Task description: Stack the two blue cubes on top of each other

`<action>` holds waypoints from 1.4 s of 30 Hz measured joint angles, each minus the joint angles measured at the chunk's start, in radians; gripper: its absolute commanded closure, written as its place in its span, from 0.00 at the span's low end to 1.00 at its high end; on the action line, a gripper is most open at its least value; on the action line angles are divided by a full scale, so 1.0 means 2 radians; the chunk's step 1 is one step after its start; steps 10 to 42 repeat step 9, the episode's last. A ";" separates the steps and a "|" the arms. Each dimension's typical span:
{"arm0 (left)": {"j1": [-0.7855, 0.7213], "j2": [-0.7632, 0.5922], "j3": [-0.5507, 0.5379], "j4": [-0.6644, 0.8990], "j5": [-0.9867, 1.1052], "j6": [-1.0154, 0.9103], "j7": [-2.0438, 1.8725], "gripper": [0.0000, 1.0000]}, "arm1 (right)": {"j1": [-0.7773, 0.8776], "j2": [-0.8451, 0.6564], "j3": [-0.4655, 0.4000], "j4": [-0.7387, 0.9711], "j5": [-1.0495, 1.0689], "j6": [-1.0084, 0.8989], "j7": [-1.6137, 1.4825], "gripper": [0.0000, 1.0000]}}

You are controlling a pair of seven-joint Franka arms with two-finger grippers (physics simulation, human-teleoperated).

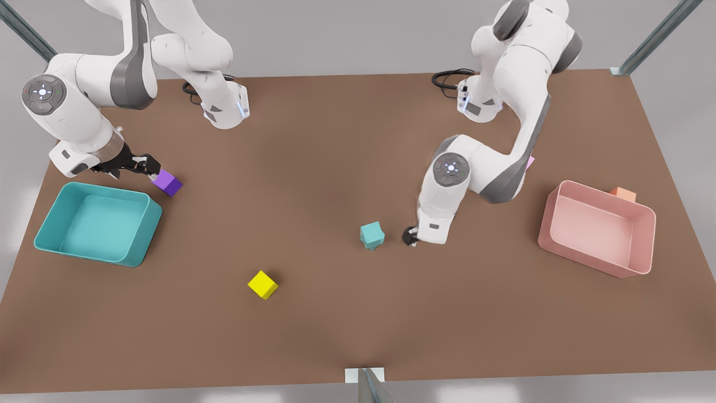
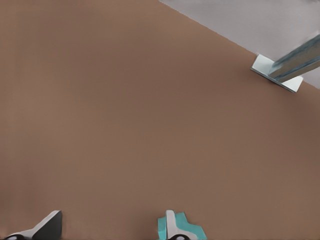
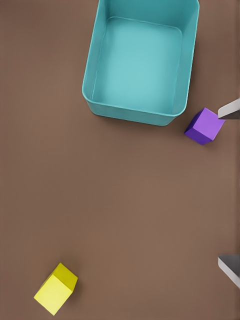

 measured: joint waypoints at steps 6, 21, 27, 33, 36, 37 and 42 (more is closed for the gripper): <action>0.030 -0.131 0.144 -0.094 -0.082 -0.080 0.099 0.00 | 0.000 -0.001 0.000 0.000 0.000 0.000 0.000 0.00; 0.027 -0.188 0.189 -0.161 -0.123 -0.080 0.162 0.00 | 0.000 -0.001 0.000 0.000 0.000 0.000 0.000 0.00; 0.027 -0.188 0.189 -0.161 -0.123 -0.080 0.162 0.00 | 0.000 -0.001 0.000 0.000 0.000 0.000 0.000 0.00; 0.027 -0.188 0.189 -0.161 -0.123 -0.080 0.162 0.00 | 0.000 -0.001 0.000 0.000 0.000 0.000 0.000 0.00; 0.027 -0.188 0.189 -0.161 -0.123 -0.080 0.162 0.00 | 0.000 -0.001 0.000 0.000 0.000 0.000 0.000 0.00; 0.027 -0.188 0.189 -0.161 -0.123 -0.080 0.162 0.00 | 0.000 -0.001 0.000 0.000 0.000 0.000 0.000 0.00; 0.027 -0.188 0.189 -0.161 -0.123 -0.080 0.162 0.00 | 0.000 -0.001 0.000 0.000 0.000 0.000 0.000 0.00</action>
